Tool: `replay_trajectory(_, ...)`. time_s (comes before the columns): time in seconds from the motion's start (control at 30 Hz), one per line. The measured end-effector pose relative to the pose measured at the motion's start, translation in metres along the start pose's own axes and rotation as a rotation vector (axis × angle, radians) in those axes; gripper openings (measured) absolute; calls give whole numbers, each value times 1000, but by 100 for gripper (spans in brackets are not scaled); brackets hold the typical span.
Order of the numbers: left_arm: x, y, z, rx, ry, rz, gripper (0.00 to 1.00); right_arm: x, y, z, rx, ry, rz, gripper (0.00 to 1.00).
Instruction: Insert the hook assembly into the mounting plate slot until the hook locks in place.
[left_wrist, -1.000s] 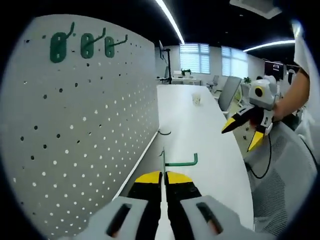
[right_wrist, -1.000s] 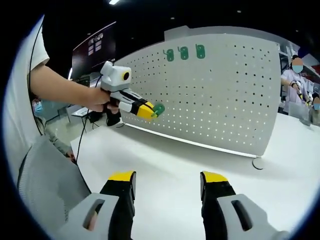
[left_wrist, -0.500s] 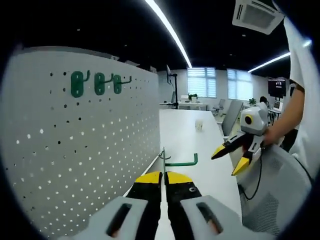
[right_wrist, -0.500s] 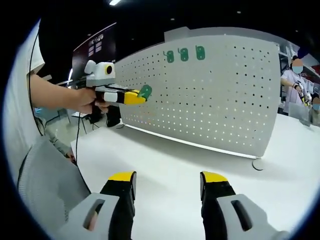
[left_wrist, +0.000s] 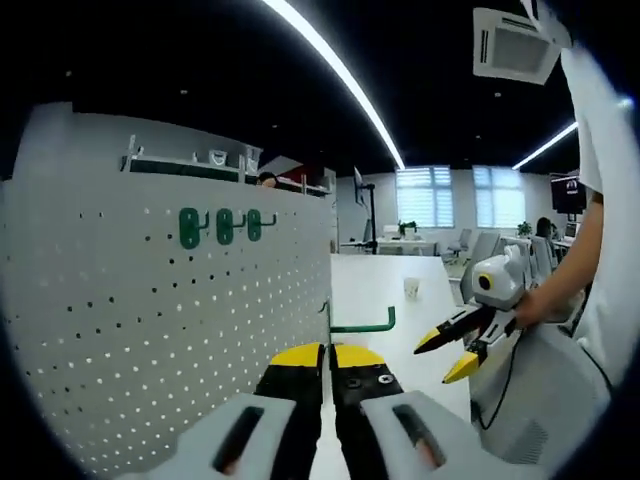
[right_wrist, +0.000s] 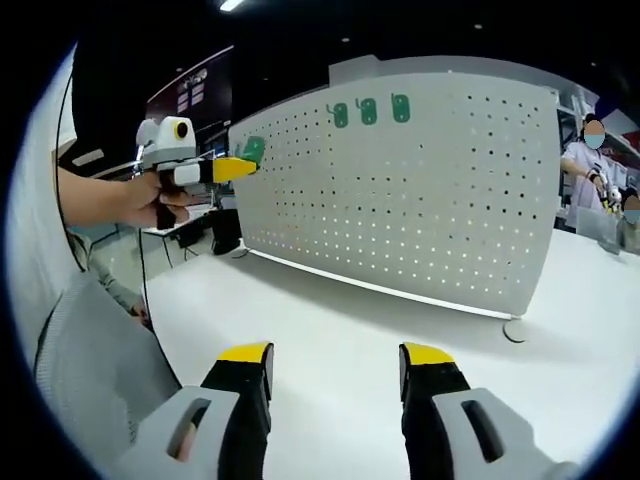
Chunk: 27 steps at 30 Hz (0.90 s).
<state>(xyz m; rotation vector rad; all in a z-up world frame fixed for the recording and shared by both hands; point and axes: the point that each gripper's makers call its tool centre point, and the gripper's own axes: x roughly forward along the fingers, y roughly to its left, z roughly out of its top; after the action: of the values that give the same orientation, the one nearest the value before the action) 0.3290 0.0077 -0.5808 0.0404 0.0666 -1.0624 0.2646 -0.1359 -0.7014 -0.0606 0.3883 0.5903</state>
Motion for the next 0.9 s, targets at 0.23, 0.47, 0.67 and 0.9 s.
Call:
replay_trajectory(0.23, -11, -7, 7, -30, -50, 25, 1, -1, -1, 3, -4, -12, -9, 48)
replay_trajectory(0.47, -13, -4, 7, -62, -64, 49, 1, -1, -2, 2, -1, -8, -8, 48)
replay_trajectory(0.67, -12, -5, 4, -41, -50, 48, 1, -1, -1, 2, 0, -9, -9, 48)
replay_trajectory(0.9, -10, -6, 6, -36, -53, 50, 1, -4, 1, 17, 2, -83, 6, 46)
